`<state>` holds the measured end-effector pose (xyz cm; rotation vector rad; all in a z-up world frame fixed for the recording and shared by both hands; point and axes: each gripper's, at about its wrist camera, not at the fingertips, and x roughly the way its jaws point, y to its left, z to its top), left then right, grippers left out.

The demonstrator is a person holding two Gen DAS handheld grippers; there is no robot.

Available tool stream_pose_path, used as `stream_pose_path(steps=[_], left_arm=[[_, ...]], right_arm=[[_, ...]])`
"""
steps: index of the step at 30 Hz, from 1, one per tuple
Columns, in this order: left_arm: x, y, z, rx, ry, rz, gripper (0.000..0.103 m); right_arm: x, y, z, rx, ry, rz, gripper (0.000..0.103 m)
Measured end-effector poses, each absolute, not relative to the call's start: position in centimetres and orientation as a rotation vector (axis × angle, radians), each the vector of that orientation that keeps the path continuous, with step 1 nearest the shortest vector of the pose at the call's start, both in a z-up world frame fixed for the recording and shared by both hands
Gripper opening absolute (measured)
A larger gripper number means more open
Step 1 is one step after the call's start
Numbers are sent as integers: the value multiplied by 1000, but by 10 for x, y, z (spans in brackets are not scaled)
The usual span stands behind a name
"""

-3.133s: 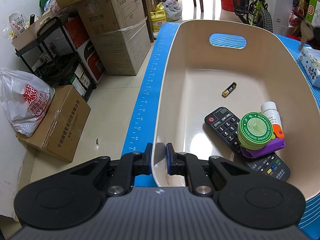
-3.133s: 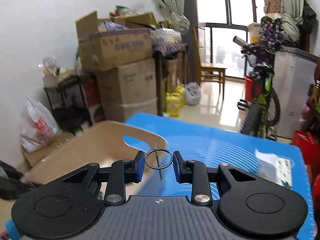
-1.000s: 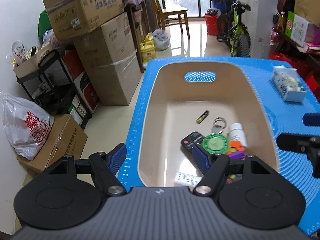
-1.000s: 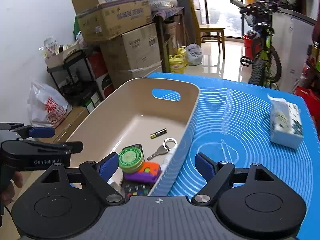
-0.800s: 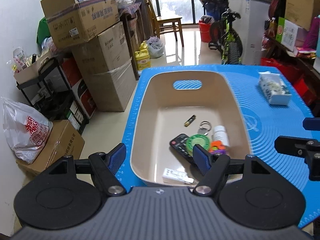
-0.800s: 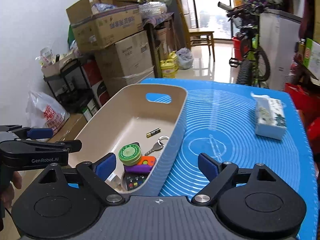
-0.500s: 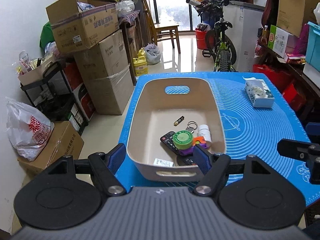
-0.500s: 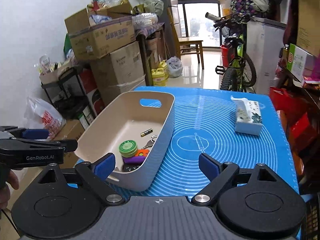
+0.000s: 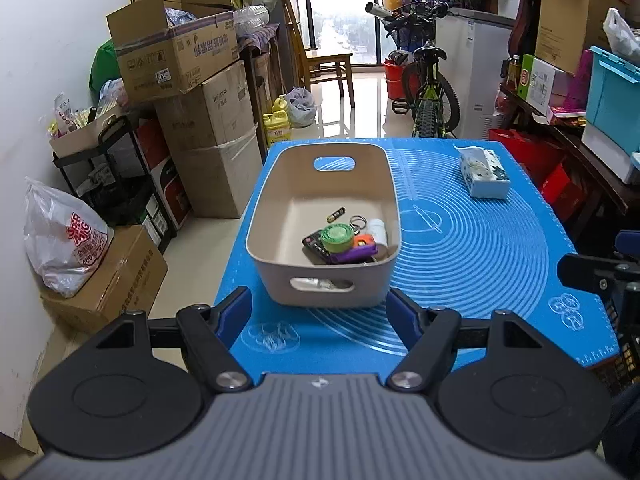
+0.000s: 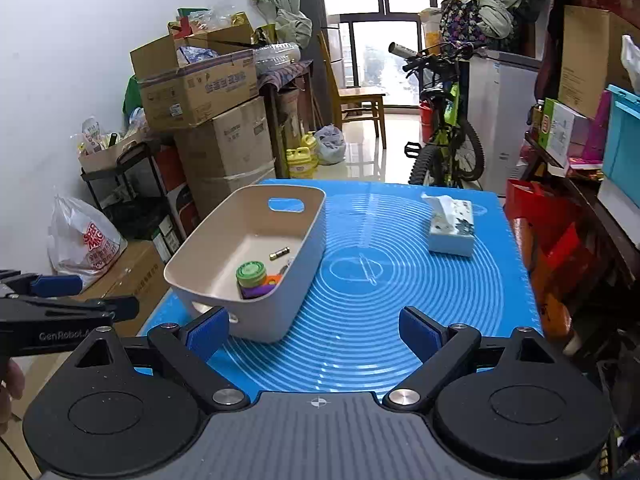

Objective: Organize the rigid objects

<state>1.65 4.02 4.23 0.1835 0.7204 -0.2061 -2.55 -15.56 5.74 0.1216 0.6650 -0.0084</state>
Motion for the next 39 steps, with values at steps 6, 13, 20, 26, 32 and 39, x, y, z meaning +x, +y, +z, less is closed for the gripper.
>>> stream_pose_path(steps=[6,13,20,26,32,39], left_arm=[[-11,36,55,209,691,-220,74],[-39,32,64,193,668,-226,74],[-64,30,64,185,672,-235,74],[-72,24,57,204,692,-258,74],[-73,21,54,200,697,-274,74],[-72,23,52,186,704,-283,74]], right_arm=[[-59,-165,60,145,671,-27,92],[-93,-166,66,118,663,-43,92],[-126,-170,75,104,646,-44,92],[-143,-175,80,93,632,-61,92],[-150,-182,75,120,651,-70,92],[-151,-185,72,113,654,-84,92]])
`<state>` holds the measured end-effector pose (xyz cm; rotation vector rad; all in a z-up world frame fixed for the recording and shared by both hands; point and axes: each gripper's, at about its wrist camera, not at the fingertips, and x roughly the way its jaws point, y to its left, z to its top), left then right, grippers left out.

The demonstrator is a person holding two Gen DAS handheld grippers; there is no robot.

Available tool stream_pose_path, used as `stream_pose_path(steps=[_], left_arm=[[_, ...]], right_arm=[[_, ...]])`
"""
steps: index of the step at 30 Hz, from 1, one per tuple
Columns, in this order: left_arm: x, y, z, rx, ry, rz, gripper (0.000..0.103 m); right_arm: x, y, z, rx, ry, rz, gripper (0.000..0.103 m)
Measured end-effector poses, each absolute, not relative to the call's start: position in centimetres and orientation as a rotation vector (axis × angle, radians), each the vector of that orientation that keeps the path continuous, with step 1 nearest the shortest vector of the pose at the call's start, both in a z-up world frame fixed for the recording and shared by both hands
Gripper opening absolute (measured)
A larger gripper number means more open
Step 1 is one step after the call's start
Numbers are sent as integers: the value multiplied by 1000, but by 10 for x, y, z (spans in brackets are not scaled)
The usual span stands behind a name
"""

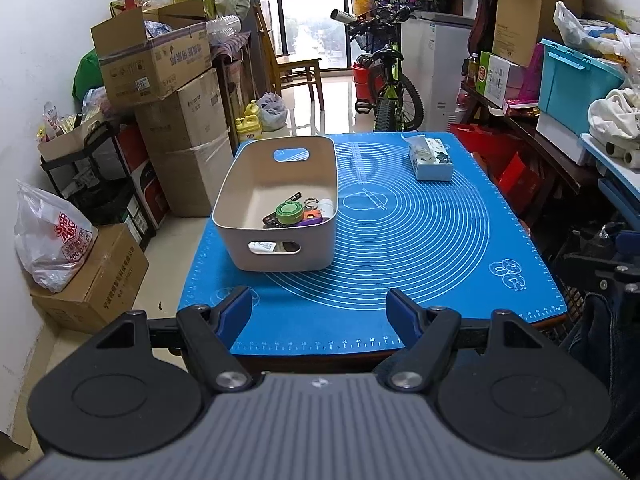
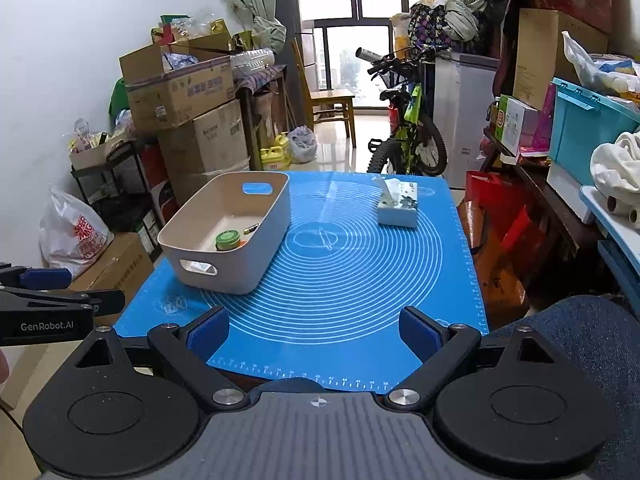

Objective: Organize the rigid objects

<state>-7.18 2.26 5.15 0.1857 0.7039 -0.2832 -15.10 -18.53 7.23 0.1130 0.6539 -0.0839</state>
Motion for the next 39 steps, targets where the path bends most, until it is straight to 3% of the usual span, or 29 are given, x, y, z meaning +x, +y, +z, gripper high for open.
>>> stream_pose_path(steps=[39], left_arm=[[-70,27,48,174,728,-278,74]], right_arm=[[-150,-185,62,125,673,-105,92]])
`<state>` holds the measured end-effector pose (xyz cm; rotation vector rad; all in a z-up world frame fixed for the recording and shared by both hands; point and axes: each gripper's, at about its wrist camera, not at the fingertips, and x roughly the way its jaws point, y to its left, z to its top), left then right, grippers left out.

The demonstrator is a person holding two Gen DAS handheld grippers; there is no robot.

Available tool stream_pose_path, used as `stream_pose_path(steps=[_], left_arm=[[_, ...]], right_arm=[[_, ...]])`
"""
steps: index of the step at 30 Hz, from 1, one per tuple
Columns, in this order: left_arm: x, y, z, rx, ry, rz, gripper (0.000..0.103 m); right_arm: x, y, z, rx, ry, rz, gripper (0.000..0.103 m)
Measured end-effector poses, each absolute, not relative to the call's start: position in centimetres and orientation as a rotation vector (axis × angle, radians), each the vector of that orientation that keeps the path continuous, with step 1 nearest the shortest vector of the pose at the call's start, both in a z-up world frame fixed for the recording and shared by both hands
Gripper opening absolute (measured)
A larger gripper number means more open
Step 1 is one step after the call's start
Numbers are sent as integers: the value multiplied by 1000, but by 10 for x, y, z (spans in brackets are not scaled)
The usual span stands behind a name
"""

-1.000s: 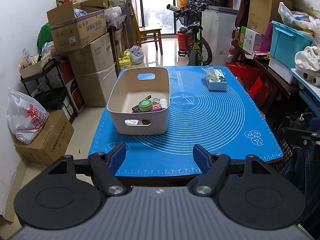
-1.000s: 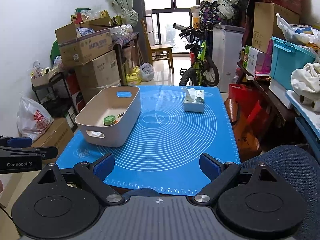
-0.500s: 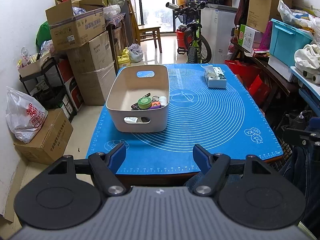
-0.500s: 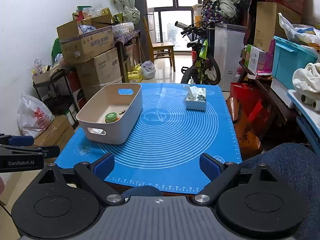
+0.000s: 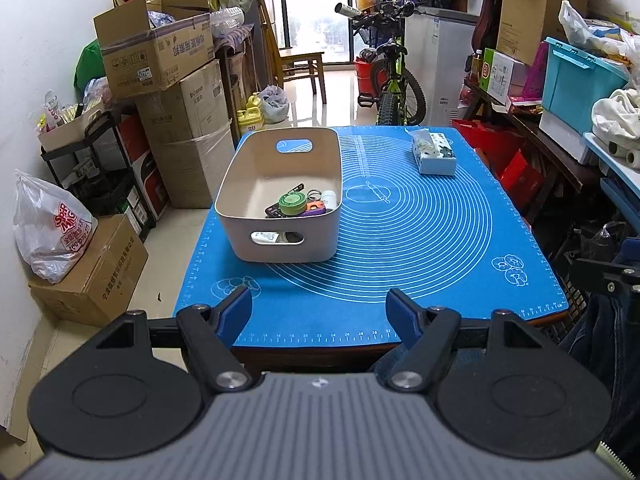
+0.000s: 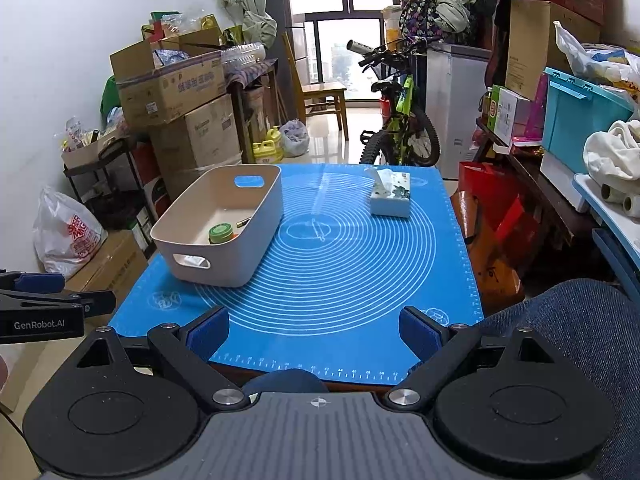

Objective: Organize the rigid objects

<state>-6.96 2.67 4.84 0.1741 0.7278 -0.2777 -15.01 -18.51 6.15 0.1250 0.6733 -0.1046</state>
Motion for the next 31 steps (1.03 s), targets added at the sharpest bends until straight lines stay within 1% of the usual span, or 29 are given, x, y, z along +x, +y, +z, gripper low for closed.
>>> stream_pose_path(steps=[31], left_arm=[[-70,31,49,166,733,-282,74]], right_arm=[[-150,-184,54,126,682,-102,92]])
